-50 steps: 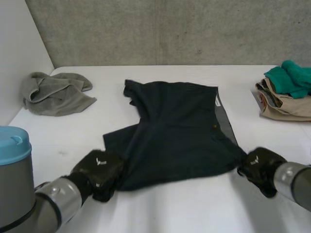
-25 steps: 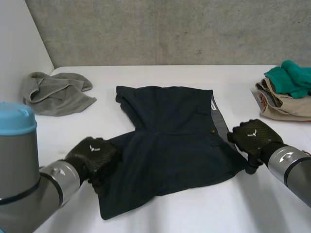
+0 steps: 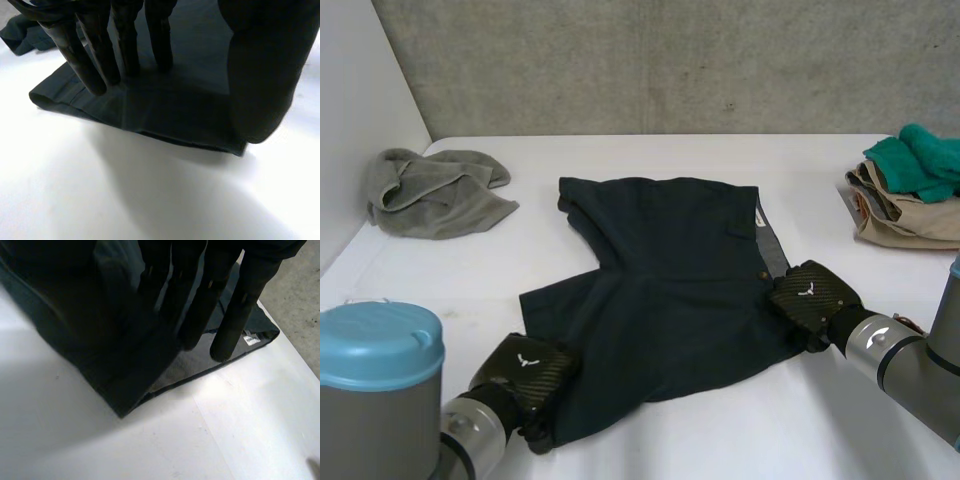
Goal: Fold the laundry.
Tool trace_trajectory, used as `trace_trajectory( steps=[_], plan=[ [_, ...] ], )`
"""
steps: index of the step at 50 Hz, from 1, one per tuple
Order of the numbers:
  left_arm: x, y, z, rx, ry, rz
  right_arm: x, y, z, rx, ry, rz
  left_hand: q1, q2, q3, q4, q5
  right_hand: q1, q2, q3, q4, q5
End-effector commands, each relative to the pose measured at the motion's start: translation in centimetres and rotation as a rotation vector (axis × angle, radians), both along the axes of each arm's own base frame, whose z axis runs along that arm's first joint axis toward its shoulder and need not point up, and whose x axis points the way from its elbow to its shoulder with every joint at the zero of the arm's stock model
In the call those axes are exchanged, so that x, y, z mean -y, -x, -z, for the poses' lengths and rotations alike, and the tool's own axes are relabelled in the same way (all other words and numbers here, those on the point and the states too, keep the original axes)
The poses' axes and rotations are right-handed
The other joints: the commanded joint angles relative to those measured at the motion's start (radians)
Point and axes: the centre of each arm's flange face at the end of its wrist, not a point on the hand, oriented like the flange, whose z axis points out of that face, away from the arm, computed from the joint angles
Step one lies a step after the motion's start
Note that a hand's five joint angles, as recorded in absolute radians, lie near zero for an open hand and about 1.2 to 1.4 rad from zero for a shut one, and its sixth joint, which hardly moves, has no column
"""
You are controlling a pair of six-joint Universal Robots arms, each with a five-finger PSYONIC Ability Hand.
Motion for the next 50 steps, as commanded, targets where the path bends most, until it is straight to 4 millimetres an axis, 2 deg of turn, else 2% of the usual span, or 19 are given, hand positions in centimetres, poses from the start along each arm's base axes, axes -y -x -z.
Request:
trace_trajectory(
  steps=[1, 3, 5, 9, 15, 19, 23, 24, 25, 26, 27, 28, 30, 37, 38, 40, 41, 45, 50],
  plan=[
    [0.4, 1.2, 1.2, 0.007, 0.049, 0.026, 0.2, 0.6, -1.0, 0.048, -0.001, 0.049, 0.524, 0.537, 0.537, 0.536, 0.533, 0.352, 0.231, 0.24, 0.238, 0.267],
    [0.5, 1.6, 1.4, 0.014, 0.08, 0.04, 0.4, 1.2, -1.8, 0.055, 0.004, 0.07, 0.819, 0.833, 0.832, 0.831, 0.829, 0.352, 0.231, 0.24, 0.238, 0.267],
    [0.7, 1.7, 1.4, 0.026, 0.108, 0.045, 0.4, 1.6, -2.1, 0.051, -0.002, 0.082, 0.938, 0.952, 0.951, 0.95, 0.948, 0.352, 0.231, 0.24, 0.238, 0.267],
    [0.9, 1.7, 1.1, 0.053, 0.139, 0.053, 0.1, 2.8, -3.1, 0.021, -0.041, 0.113, 0.939, 0.952, 0.951, 0.95, 0.948, 0.352, 0.231, 0.24, 0.238, 0.267],
    [-0.2, 1.5, -0.2, 0.051, 0.137, 0.08, -1.9, 4.8, -4.8, -0.126, -0.15, 0.106, 0.939, 0.952, 0.951, 0.95, 0.948, 0.352, 0.231, 0.24, 0.238, 0.267],
    [-1.3, 1.3, -0.8, 0.067, 0.096, 0.111, -3.6, 5.3, -5.4, -0.23, -0.246, 0.051, 0.939, 0.952, 0.951, 0.95, 0.948, 0.352, 0.231, 0.24, 0.238, 0.267],
    [-1.3, 1.2, -1.3, 0.07, 0.074, 0.123, -4.2, 5.0, -5.6, -0.248, -0.287, 0.025, 0.939, 0.952, 0.951, 0.95, 0.948, 0.352, 0.231, 0.24, 0.238, 0.267],
    [-1.2, 1.3, -1.4, 0.067, 0.077, 0.127, -4.2, 4.8, -5.6, -0.243, -0.284, 0.024, 0.892, 0.906, 0.905, 0.904, 0.902, 0.352, 0.231, 0.24, 0.238, 0.267],
    [-1.0, 1.4, -1.5, 0.062, 0.08, 0.126, -4.2, 4.6, -5.6, -0.235, -0.278, 0.026, 0.7, 0.714, 0.713, 0.712, 0.709, 0.352, 0.231, 0.24, 0.238, 0.267],
    [-0.4, 1.6, -1.9, 0.046, 0.094, 0.12, -4.0, 4.3, -5.5, -0.219, -0.267, 0.034, 0.213, 0.226, 0.226, 0.224, 0.222, 0.352, 0.231, 0.24, 0.238, 0.267],
    [0.0, 1.6, -2.2, 0.037, 0.103, 0.113, -3.9, 4.2, -5.5, -0.211, -0.259, 0.038, 0.007, 0.021, 0.02, 0.019, 0.017, 0.352, 0.231, 0.24, 0.238, 0.267],
    [0.5, 1.6, -2.5, 0.029, 0.113, 0.104, -3.7, 4.1, -5.5, -0.203, -0.244, 0.046, -0.131, -0.118, -0.118, -0.12, -0.122, 0.352, 0.231, 0.24, 0.238, 0.267],
    [2.2, 1.8, -3.4, -0.005, 0.147, 0.073, -3.3, 3.9, -5.5, -0.178, -0.227, 0.068, -0.191, -0.178, -0.178, -0.18, -0.182, 0.352, 0.231, 0.24, 0.238, 0.267],
    [7.7, 2.5, -6.4, -0.129, 0.278, 0.023, -2.6, 3.5, -5.1, -0.129, -0.193, 0.099, -0.157, -0.143, -0.144, -0.145, -0.147, 0.352, 0.231, 0.24, 0.238, 0.267],
    [9.2, 3.1, -6.4, -0.161, 0.289, 0.03, -2.5, 3.3, -5.1, -0.124, -0.186, 0.102, -0.057, -0.044, -0.045, -0.046, -0.048, 0.352, 0.231, 0.24, 0.238, 0.267],
    [10.7, 3.7, -6.2, -0.195, 0.289, 0.047, -2.4, 3.3, -4.8, -0.121, -0.191, 0.11, 0.011, 0.024, 0.024, 0.022, 0.02, 0.352, 0.231, 0.24, 0.238, 0.267],
    [12.1, 4.3, -5.9, -0.226, 0.287, 0.066, -2.3, 3.2, -4.6, -0.118, -0.193, 0.116, 0.058, 0.071, 0.07, 0.069, 0.067, 0.352, 0.231, 0.24, 0.238, 0.267],
    [15.4, 5.5, -4.6, -0.28, 0.255, 0.096, -2.2, 3.1, -4.1, -0.125, -0.196, 0.127, 0.234, 0.247, 0.247, 0.245, 0.243, 0.352, 0.231, 0.24, 0.238, 0.267],
    [18.4, 6.7, -2.7, -0.321, 0.208, 0.124, -2.0, 3.1, -3.3, -0.133, -0.207, 0.139, 0.393, 0.406, 0.406, 0.404, 0.402, 0.352, 0.231, 0.24, 0.238, 0.267]
  ],
)
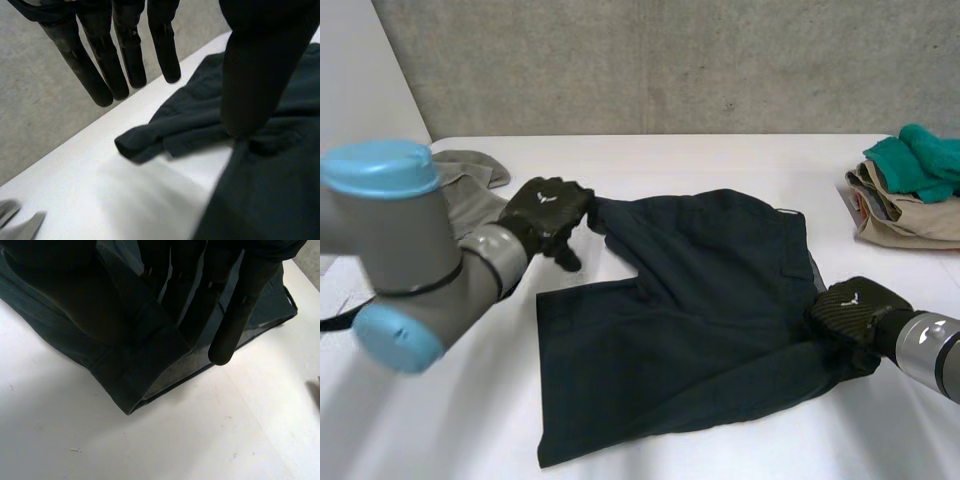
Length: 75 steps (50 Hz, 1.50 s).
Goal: Fold the laundry.
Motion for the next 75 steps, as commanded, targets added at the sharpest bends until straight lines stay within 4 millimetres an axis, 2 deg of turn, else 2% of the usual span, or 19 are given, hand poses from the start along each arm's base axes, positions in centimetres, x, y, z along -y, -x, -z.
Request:
trace_trajectory(
  steps=[1, 6, 13, 22, 40, 45, 48, 50, 53, 56, 58, 62, 66, 75],
  plan=[
    [4.4, 1.8, 2.8, -0.051, -0.056, 0.062, 0.2, 0.0, 1.0, -0.016, -0.014, 0.017, 0.198, 0.211, 0.218, 0.214, 0.216, 0.305, 0.222, 0.209, 0.202, 0.208],
    [6.3, 3.1, 5.7, -0.028, -0.064, 0.092, 0.3, 0.0, 1.5, -0.022, -0.018, 0.025, 0.198, 0.211, 0.218, 0.214, 0.216, 0.305, 0.222, 0.209, 0.202, 0.208],
    [7.5, 3.8, 7.6, 0.042, -0.029, 0.121, 0.5, 0.1, 1.9, -0.024, -0.013, 0.039, 0.189, 0.202, 0.209, 0.205, 0.207, 0.305, 0.222, 0.209, 0.202, 0.208],
    [8.0, 4.4, 8.3, 0.053, 0.012, 0.132, 0.9, 0.3, 2.1, -0.028, -0.008, 0.051, 0.072, 0.085, 0.092, 0.088, 0.09, 0.305, 0.222, 0.209, 0.202, 0.208],
    [8.1, 6.6, 9.9, 0.099, 0.07, 0.189, 1.2, 0.7, 2.3, -0.028, -0.015, 0.071, 0.142, 0.155, 0.162, 0.158, 0.16, 0.305, 0.222, 0.209, 0.202, 0.208],
    [8.1, 7.2, 10.0, 0.118, 0.106, 0.196, 1.3, 0.8, 2.2, -0.028, -0.013, 0.074, 0.277, 0.29, 0.297, 0.293, 0.295, 0.305, 0.222, 0.209, 0.202, 0.208],
    [8.2, 7.5, 9.9, 0.134, 0.137, 0.185, 1.3, 0.9, 2.2, -0.028, -0.014, 0.078, 0.728, 0.741, 0.748, 0.744, 0.746, 0.305, 0.222, 0.209, 0.202, 0.208],
    [8.2, 7.6, 9.7, 0.164, 0.174, 0.153, 1.3, 1.0, 2.2, -0.028, -0.014, 0.08, 0.744, 0.757, 0.763, 0.76, 0.762, 0.305, 0.222, 0.209, 0.202, 0.208],
    [8.7, 7.2, 9.0, 0.201, 0.217, 0.091, 1.3, 1.0, 2.3, -0.028, -0.017, 0.08, 0.744, 0.757, 0.763, 0.76, 0.762, 0.305, 0.222, 0.209, 0.202, 0.208],
    [8.9, 5.8, 7.3, 0.253, 0.235, 0.02, 1.2, 1.0, 2.3, -0.028, -0.024, 0.083, 0.744, 0.757, 0.763, 0.76, 0.762, 0.305, 0.222, 0.209, 0.202, 0.208],
    [8.0, 4.6, 6.4, 0.311, 0.204, 0.01, 1.1, 1.0, 2.3, -0.027, -0.025, 0.082, 0.744, 0.757, 0.763, 0.76, 0.762, 0.305, 0.222, 0.209, 0.202, 0.208],
    [5.8, 2.4, 5.7, 0.444, 0.154, 0.045, 0.9, 0.8, 2.2, -0.027, -0.037, 0.079, 0.744, 0.757, 0.763, 0.76, 0.762, 0.305, 0.222, 0.209, 0.202, 0.208],
    [5.1, 0.8, 5.5, 0.538, 0.174, 0.058, 0.3, 0.5, 2.0, -0.027, -0.054, 0.066, 0.744, 0.757, 0.763, 0.76, 0.762, 0.305, 0.222, 0.209, 0.202, 0.208],
    [5.0, 0.9, 6.1, 0.566, 0.175, 0.054, -0.3, 0.3, 1.5, -0.026, -0.046, 0.054, 0.744, 0.757, 0.763, 0.76, 0.762, 0.305, 0.222, 0.209, 0.202, 0.208]
  ],
)
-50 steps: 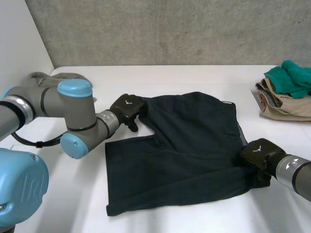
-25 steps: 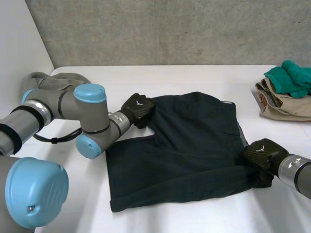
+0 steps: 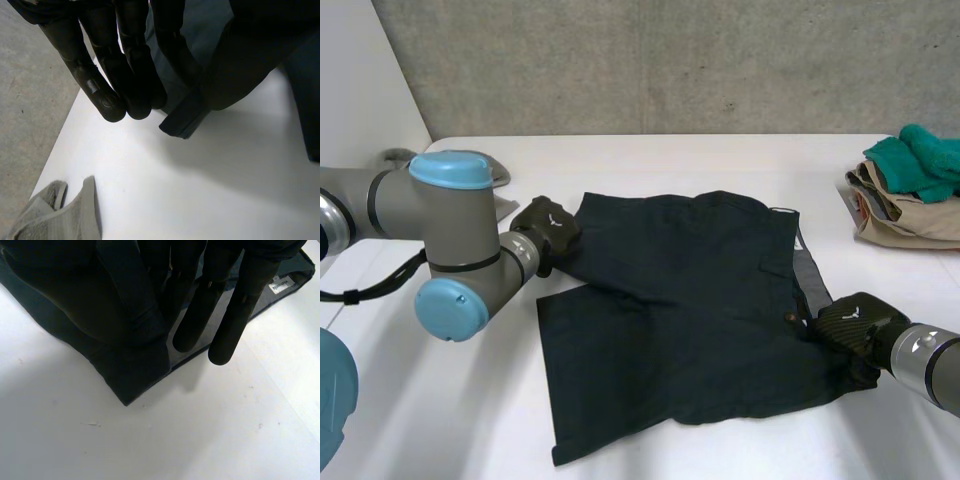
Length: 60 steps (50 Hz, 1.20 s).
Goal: Fold the laundry.
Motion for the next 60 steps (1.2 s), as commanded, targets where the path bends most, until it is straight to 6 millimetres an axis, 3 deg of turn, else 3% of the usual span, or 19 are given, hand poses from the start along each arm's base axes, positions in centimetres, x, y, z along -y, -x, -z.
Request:
trace_trajectory(
  steps=[1, 6, 7, 8, 9, 11, 15, 17, 22, 26, 31, 35, 45, 50, 53, 55, 60],
  plan=[
    [-0.1, 0.4, 0.6, 0.001, -0.005, -0.001, -0.5, -0.2, -0.4, 0.002, 0.008, -0.008, 0.233, 0.203, 0.21, 0.205, 0.23, 0.305, 0.222, 0.209, 0.202, 0.206],
    [-0.3, 0.6, -1.0, -0.004, 0.01, -0.047, -0.4, -0.1, -0.8, 0.003, 0.02, -0.005, 0.233, 0.203, 0.21, 0.205, 0.23, 0.305, 0.222, 0.209, 0.202, 0.206],
    [-0.3, 0.6, -1.4, -0.004, 0.015, -0.059, -0.4, -0.1, -0.8, 0.003, 0.023, -0.005, 0.08, 0.049, 0.056, 0.051, 0.077, 0.305, 0.222, 0.209, 0.202, 0.206],
    [-0.4, 0.5, -1.8, -0.007, 0.017, -0.069, -0.4, -0.1, -0.9, 0.004, 0.025, -0.007, -0.227, -0.258, -0.251, -0.256, -0.23, 0.305, 0.222, 0.209, 0.202, 0.206],
    [-0.7, 0.5, -2.7, -0.017, 0.027, -0.082, -0.5, -0.2, -0.9, 0.006, 0.025, -0.01, -0.759, -0.79, -0.783, -0.788, -0.762, 0.305, 0.222, 0.209, 0.202, 0.206],
    [-1.0, 0.3, -3.8, -0.034, 0.038, -0.098, -0.6, -0.3, -0.9, 0.007, 0.026, -0.014, -0.988, -1.019, -1.012, -1.017, -0.991, 0.305, 0.222, 0.209, 0.202, 0.206],
    [-2.4, -0.5, -6.0, -0.097, 0.03, -0.135, -0.9, -1.0, -1.1, 0.013, 0.036, -0.039, -0.988, -1.019, -1.012, -1.017, -0.991, 0.305, 0.222, 0.209, 0.202, 0.206],
    [-4.0, -1.3, -7.3, -0.149, 0.001, -0.157, -1.1, -1.5, -1.2, 0.017, 0.043, -0.052, -0.988, -1.019, -1.012, -1.017, -0.991, 0.305, 0.222, 0.209, 0.202, 0.206],
    [-8.2, -3.5, -8.2, -0.259, -0.129, -0.226, -0.9, -2.7, -2.2, 0.057, 0.082, -0.067, -0.952, -0.983, -0.976, -0.981, -0.955, 0.305, 0.222, 0.209, 0.202, 0.206],
    [-12.3, -5.1, -7.1, -0.327, -0.279, -0.27, 0.2, -3.2, -3.4, 0.147, 0.098, -0.001, -0.812, -0.842, -0.835, -0.84, -0.815, 0.305, 0.222, 0.209, 0.202, 0.206],
    [-17.7, -6.2, -3.7, -0.351, -0.494, -0.263, 2.1, -3.1, -4.3, 0.279, 0.076, 0.152, -0.794, -0.825, -0.818, -0.823, -0.797, 0.305, 0.222, 0.209, 0.202, 0.206],
    [-19.8, -5.8, -2.3, -0.351, -0.553, -0.221, 3.1, -2.4, -4.3, 0.316, 0.068, 0.256, -0.794, -0.825, -0.818, -0.823, -0.797, 0.305, 0.222, 0.209, 0.202, 0.206],
    [-20.8, -4.4, -1.2, -0.31, -0.581, -0.22, 4.0, -1.1, -4.4, 0.351, 0.081, 0.353, -0.703, -0.734, -0.727, -0.732, -0.706, 0.305, 0.222, 0.209, 0.202, 0.206],
    [-20.2, -3.6, -0.7, -0.301, -0.535, -0.23, 3.9, -1.0, -4.3, 0.348, 0.074, 0.355, -0.574, -0.605, -0.598, -0.603, -0.577, 0.305, 0.222, 0.209, 0.202, 0.206],
    [-19.4, -2.9, -0.2, -0.32, -0.476, -0.237, 3.8, -0.9, -4.2, 0.344, 0.064, 0.354, -0.284, -0.315, -0.308, -0.313, -0.287, 0.305, 0.222, 0.209, 0.202, 0.206],
    [-18.8, -2.4, 0.3, -0.338, -0.442, -0.244, 3.6, -0.8, -4.2, 0.334, 0.059, 0.347, 0.165, 0.134, 0.141, 0.136, 0.161, 0.305, 0.222, 0.209, 0.202, 0.206],
    [-18.3, -1.9, 0.3, -0.353, -0.423, -0.233, 2.7, -0.3, -4.5, 0.246, 0.048, 0.273, 0.233, 0.203, 0.21, 0.205, 0.23, 0.305, 0.222, 0.209, 0.202, 0.206]
  ],
)
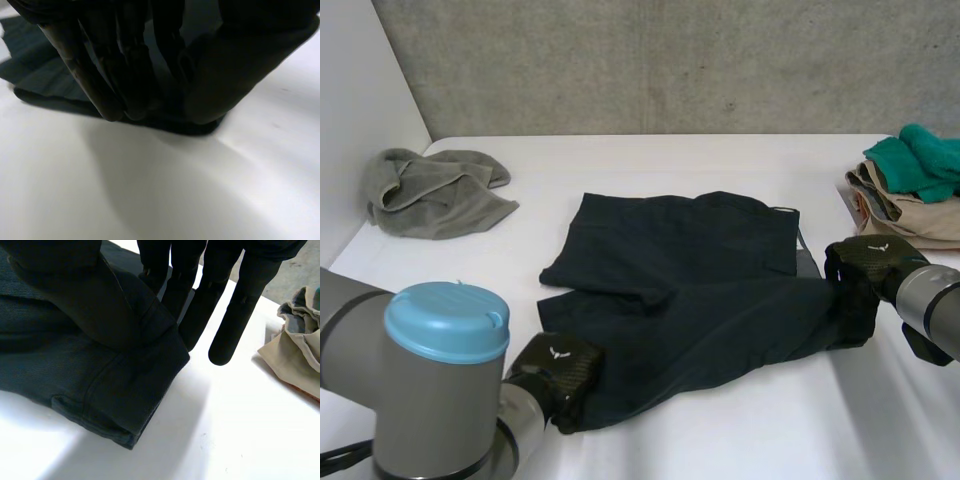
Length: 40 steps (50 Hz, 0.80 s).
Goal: Fold the laundry.
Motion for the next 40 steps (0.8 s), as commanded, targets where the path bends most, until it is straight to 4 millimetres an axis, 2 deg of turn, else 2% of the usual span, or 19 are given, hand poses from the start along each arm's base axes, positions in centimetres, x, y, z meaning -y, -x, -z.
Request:
trace_trajectory(
  steps=[1, 4, 10, 13, 16, 20, 24, 25, 27, 28, 31, 32, 34, 35, 36, 39, 40],
  plan=[
    [0.5, 0.5, 0.3, -0.009, 0.024, 0.0, -1.5, 0.9, -0.3, -0.138, -0.031, -0.115, 0.237, 0.271, 0.278, 0.272, 0.279, 0.282, 0.222, 0.209, 0.202, 0.205],
    [-0.4, -0.1, 0.0, 0.024, -0.028, 0.023, -2.5, 1.6, -0.4, -0.236, -0.058, -0.195, 0.237, 0.271, 0.278, 0.272, 0.279, 0.282, 0.222, 0.209, 0.202, 0.205],
    [-3.6, -2.7, -2.1, 0.137, -0.15, 0.144, -6.0, 4.0, 0.2, -0.502, -0.223, -0.468, 0.237, 0.271, 0.278, 0.272, 0.279, 0.282, 0.222, 0.209, 0.202, 0.205],
    [-4.5, -3.7, -2.9, 0.187, -0.181, 0.196, -6.6, 4.2, 0.3, -0.552, -0.25, -0.559, 0.237, 0.271, 0.278, 0.272, 0.279, 0.282, 0.222, 0.209, 0.202, 0.205],
    [-4.3, -3.8, -3.3, 0.202, -0.165, 0.215, -6.3, 3.8, 0.4, -0.538, -0.227, -0.537, 0.237, 0.271, 0.278, 0.272, 0.279, 0.282, 0.222, 0.209, 0.202, 0.205],
    [-2.1, -2.7, -3.8, 0.165, -0.048, 0.199, -5.0, 3.2, 0.6, -0.495, -0.178, -0.478, 0.237, 0.271, 0.278, 0.272, 0.279, 0.282, 0.222, 0.209, 0.202, 0.205],
    [1.3, -1.0, -4.2, 0.107, 0.071, 0.141, -3.7, 2.2, 0.7, -0.446, -0.118, -0.433, 0.237, 0.271, 0.278, 0.272, 0.279, 0.282, 0.222, 0.209, 0.202, 0.205],
    [3.0, -0.3, -4.5, 0.078, 0.12, 0.105, -3.0, 1.4, 0.6, -0.418, -0.07, -0.413, 0.237, 0.271, 0.278, 0.272, 0.279, 0.282, 0.222, 0.209, 0.202, 0.205],
    [4.6, 0.6, -5.0, 0.038, 0.174, 0.078, -2.0, 1.0, 0.4, -0.392, -0.023, -0.381, 0.237, 0.271, 0.278, 0.272, 0.279, 0.282, 0.222, 0.209, 0.202, 0.205],
    [6.1, 1.5, -5.6, -0.004, 0.226, 0.057, -0.9, 0.5, 0.1, -0.359, 0.028, -0.339, 0.237, 0.271, 0.278, 0.272, 0.279, 0.282, 0.222, 0.209, 0.202, 0.205],
    [8.8, 3.0, -6.5, -0.065, 0.319, 0.027, 1.0, 0.0, -0.3, -0.306, 0.109, -0.271, 0.237, 0.271, 0.278, 0.272, 0.279, 0.282, 0.222, 0.209, 0.202, 0.205],
    [10.7, 4.1, -7.1, -0.108, 0.385, 0.006, 2.3, -0.5, -0.5, -0.276, 0.167, -0.23, 0.237, 0.271, 0.278, 0.272, 0.279, 0.282, 0.222, 0.209, 0.202, 0.205],
    [12.7, 4.9, -7.5, -0.141, 0.445, -0.02, 3.6, -0.9, -0.5, -0.247, 0.219, -0.192, 0.237, 0.271, 0.278, 0.272, 0.279, 0.282, 0.222, 0.209, 0.202, 0.205],
    [13.8, 5.2, -7.6, -0.149, 0.471, -0.038, 4.3, -1.1, -0.6, -0.234, 0.251, -0.172, 0.237, 0.271, 0.278, 0.272, 0.279, 0.282, 0.222, 0.209, 0.202, 0.205],
    [15.7, 5.7, -7.6, -0.163, 0.518, -0.07, 5.8, -1.4, -0.7, -0.217, 0.312, -0.133, 0.237, 0.271, 0.278, 0.272, 0.279, 0.282, 0.222, 0.209, 0.202, 0.205],
    [18.1, 6.4, -7.3, -0.157, 0.565, -0.107, 7.7, -1.9, -0.3, -0.205, 0.381, -0.087, 0.237, 0.271, 0.278, 0.272, 0.279, 0.282, 0.222, 0.209, 0.202, 0.205],
    [19.5, 6.7, -6.8, -0.136, 0.585, -0.127, 8.8, -2.3, 0.2, -0.212, 0.423, -0.068, 0.237, 0.271, 0.278, 0.272, 0.279, 0.282, 0.222, 0.209, 0.202, 0.205]
  ],
)
